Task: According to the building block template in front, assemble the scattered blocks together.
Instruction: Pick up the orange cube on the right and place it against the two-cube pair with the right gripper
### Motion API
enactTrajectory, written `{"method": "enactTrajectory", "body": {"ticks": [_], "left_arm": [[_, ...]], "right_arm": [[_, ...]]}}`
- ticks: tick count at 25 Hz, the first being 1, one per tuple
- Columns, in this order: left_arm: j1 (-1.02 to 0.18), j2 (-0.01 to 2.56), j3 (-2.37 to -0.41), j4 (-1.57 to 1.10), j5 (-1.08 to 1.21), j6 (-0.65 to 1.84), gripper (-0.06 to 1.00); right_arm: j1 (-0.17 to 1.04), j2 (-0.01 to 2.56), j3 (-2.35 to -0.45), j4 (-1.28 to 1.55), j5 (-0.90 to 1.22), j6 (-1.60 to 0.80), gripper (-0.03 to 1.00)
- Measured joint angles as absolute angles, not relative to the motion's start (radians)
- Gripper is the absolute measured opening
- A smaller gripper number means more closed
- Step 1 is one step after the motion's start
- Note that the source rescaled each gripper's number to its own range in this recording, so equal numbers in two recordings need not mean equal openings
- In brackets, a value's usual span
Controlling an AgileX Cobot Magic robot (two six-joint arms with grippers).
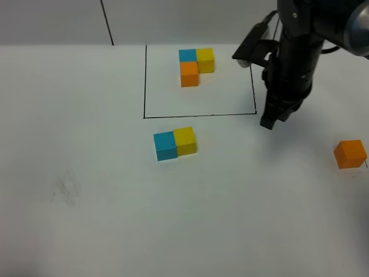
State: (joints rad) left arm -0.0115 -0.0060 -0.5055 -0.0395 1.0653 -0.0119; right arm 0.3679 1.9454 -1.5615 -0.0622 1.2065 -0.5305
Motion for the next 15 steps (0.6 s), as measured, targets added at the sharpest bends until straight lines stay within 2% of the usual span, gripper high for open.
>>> {"method": "enactTrajectory", "body": {"ticks": [9, 15], "left_arm": [[-0.012, -0.006, -0.505, -0.039, 1.065, -0.012, 0.00], [-0.012, -0.006, -0.505, -0.039, 1.065, -0.012, 0.00]], "right_arm": [[0.253, 1.686, -1.141, -0.062, 0.960, -0.453, 0.01], [0.190, 1.580, -0.992, -0.062, 0.853, -0.328, 0.01]]}}
